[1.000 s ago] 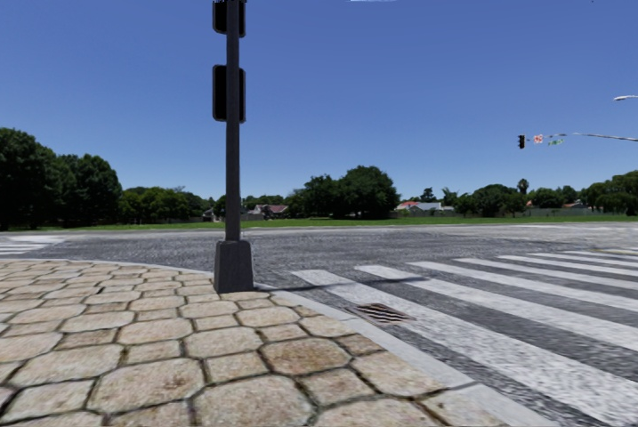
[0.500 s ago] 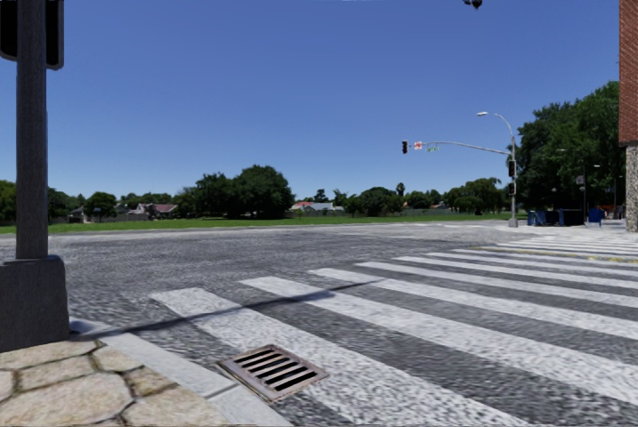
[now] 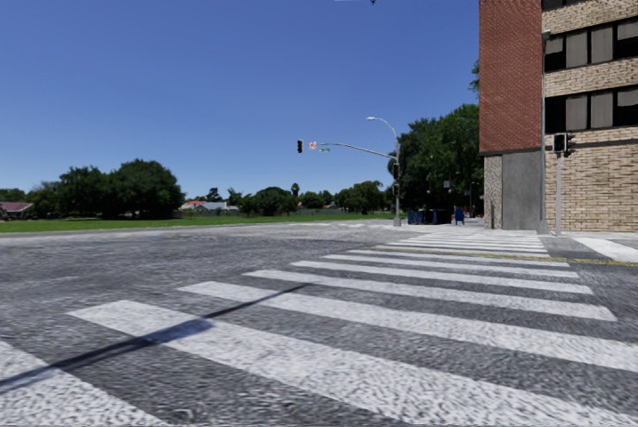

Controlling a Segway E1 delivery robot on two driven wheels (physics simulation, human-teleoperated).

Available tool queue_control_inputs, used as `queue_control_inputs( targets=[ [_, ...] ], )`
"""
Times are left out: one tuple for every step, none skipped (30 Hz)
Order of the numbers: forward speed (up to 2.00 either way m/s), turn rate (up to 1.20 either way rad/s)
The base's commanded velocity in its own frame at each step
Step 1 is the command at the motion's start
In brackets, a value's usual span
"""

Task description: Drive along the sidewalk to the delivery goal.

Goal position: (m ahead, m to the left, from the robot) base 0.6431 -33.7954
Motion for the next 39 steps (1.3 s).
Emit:
queue_control_inputs(
  targets=[
    [1.51, -0.71],
    [1.51, -0.71],
    [1.50, -0.71],
    [1.50, -0.71],
    [1.49, -0.71],
    [1.49, -0.71],
    [1.48, -0.71],
    [1.45, -0.71],
    [1.42, -0.71],
    [1.42, -0.71],
    [1.41, -0.71],
    [1.40, -0.71],
    [1.40, -0.69],
    [1.40, -0.69],
    [1.40, -0.67],
    [1.40, -0.67],
    [1.40, -0.67],
    [1.40, -0.67],
    [1.40, -0.67],
    [1.40, -0.67],
    [1.40, -0.67],
    [1.40, -0.67],
    [1.40, -0.67],
    [1.40, -0.67],
    [1.40, -0.67],
    [1.40, -0.67],
    [1.40, -0.67],
    [1.40, -0.67],
    [1.40, -0.67],
    [1.40, -0.67],
    [1.42, -0.66],
    [2.00, -0.64],
    [2.00, -0.59],
    [2.00, -0.59],
    [2.00, -0.57],
    [2.00, -0.56],
    [2.00, -0.56],
    [2.00, -0.56],
    [2.00, -0.06]
  ],
)
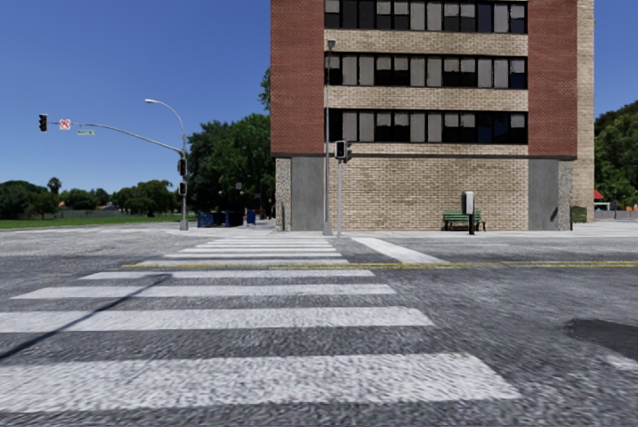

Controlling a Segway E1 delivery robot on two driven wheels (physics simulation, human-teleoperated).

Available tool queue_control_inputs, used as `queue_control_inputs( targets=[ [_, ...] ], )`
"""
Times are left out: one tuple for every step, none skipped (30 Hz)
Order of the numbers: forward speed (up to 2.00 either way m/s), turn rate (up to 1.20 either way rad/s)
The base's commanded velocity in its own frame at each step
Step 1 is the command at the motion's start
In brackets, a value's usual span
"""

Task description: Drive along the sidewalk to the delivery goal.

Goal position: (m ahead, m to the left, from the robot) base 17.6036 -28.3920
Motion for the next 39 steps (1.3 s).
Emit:
queue_control_inputs(
  targets=[
    [2.00, 0.00],
    [2.00, 0.00],
    [2.00, 0.00],
    [2.00, 0.00],
    [2.00, 0.00],
    [2.00, 0.00],
    [2.00, 0.00],
    [2.00, 0.00],
    [2.00, 0.00],
    [2.00, 0.00],
    [2.00, 0.00],
    [2.00, 0.00],
    [2.00, 0.05],
    [2.00, 0.05],
    [2.00, 0.13],
    [2.00, 0.18],
    [2.00, 0.25],
    [2.00, 0.29],
    [2.00, 0.29],
    [2.00, 0.30],
    [2.00, 0.30],
    [2.00, 0.30],
    [2.00, 0.30],
    [2.00, 0.30],
    [2.00, 0.30],
    [2.00, 0.30],
    [2.00, 0.30],
    [2.00, 0.30],
    [2.00, 0.30],
    [2.00, 0.30],
    [2.00, 0.29],
    [2.00, 0.28],
    [2.00, 0.00],
    [2.00, 0.00],
    [2.00, 0.00],
    [2.00, 0.00],
    [2.00, 0.00],
    [2.00, 0.00],
    [2.00, 0.00]
  ],
)
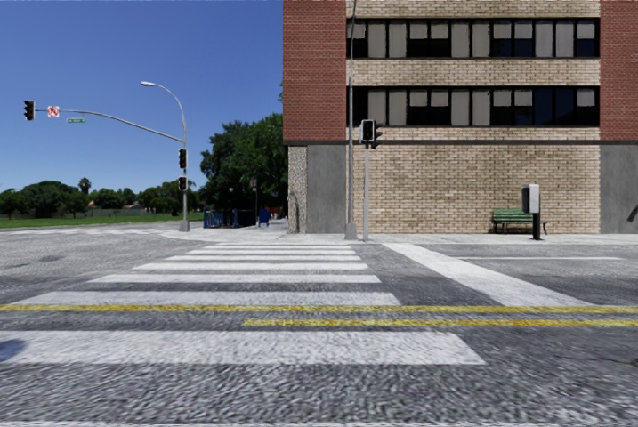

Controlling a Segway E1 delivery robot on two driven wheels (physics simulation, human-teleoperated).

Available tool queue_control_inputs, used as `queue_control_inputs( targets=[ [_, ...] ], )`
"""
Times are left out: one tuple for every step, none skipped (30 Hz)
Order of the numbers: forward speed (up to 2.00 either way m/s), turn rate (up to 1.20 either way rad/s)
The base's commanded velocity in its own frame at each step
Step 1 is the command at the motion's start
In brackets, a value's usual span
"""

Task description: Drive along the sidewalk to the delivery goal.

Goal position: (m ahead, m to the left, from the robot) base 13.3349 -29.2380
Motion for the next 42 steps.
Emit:
queue_control_inputs(
  targets=[
    [2.00, 0.00],
    [2.00, 0.00],
    [2.00, 0.00],
    [2.00, 0.00],
    [2.00, 0.00],
    [2.00, 0.00],
    [2.00, 0.00],
    [2.00, 0.00],
    [2.00, 0.00],
    [2.00, 0.00],
    [2.00, 0.00],
    [2.00, 0.00],
    [2.00, 0.00],
    [2.00, 0.00],
    [2.00, 0.00],
    [2.00, 0.00],
    [2.00, 0.00],
    [2.00, 0.00],
    [2.00, 0.00],
    [2.00, 0.00],
    [2.00, 0.00],
    [2.00, 0.00],
    [2.00, 0.00],
    [2.00, 0.00],
    [2.00, 0.00],
    [2.00, 0.00],
    [2.00, 0.00],
    [2.00, 0.00],
    [2.00, 0.00],
    [2.00, 0.00],
    [2.00, 0.00],
    [2.00, 0.00],
    [2.00, 0.00],
    [2.00, 0.00],
    [2.00, 0.00],
    [2.00, 0.00],
    [2.00, 0.00],
    [2.00, 0.00],
    [2.00, 0.00],
    [2.00, 0.00],
    [2.00, 0.00],
    [2.00, 0.00]
  ],
)
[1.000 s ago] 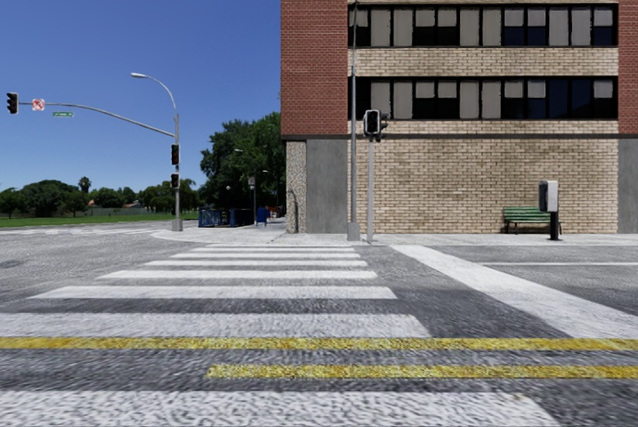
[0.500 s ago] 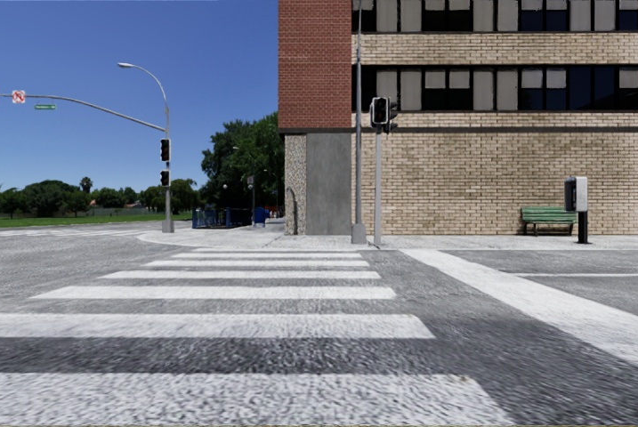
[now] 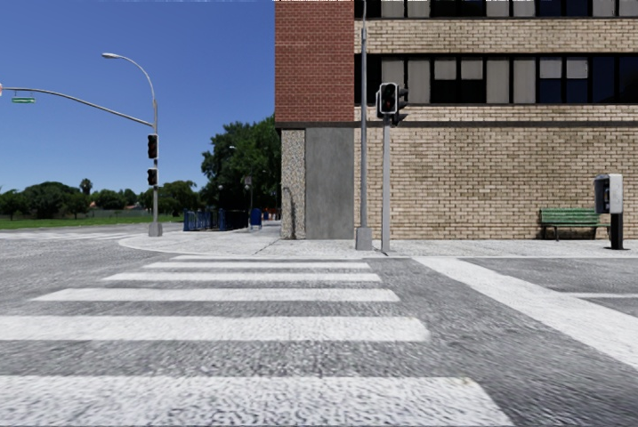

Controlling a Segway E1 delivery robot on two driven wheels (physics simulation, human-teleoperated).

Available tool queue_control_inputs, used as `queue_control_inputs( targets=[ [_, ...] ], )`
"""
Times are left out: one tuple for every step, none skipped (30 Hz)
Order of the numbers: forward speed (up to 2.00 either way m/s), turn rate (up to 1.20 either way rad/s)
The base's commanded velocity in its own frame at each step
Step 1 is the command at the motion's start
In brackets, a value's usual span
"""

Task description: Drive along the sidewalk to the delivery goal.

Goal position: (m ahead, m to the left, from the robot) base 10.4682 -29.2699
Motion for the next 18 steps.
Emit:
queue_control_inputs(
  targets=[
    [2.00, 0.00],
    [2.00, 0.00],
    [2.00, 0.00],
    [2.00, 0.00],
    [2.00, 0.00],
    [2.00, 0.00],
    [2.00, 0.00],
    [2.00, 0.00],
    [2.00, 0.00],
    [2.00, 0.00],
    [2.00, 0.00],
    [2.00, 0.00],
    [2.00, 0.00],
    [2.00, 0.00],
    [2.00, 0.00],
    [2.00, 0.00],
    [2.00, 0.00],
    [2.00, 0.00]
  ],
)
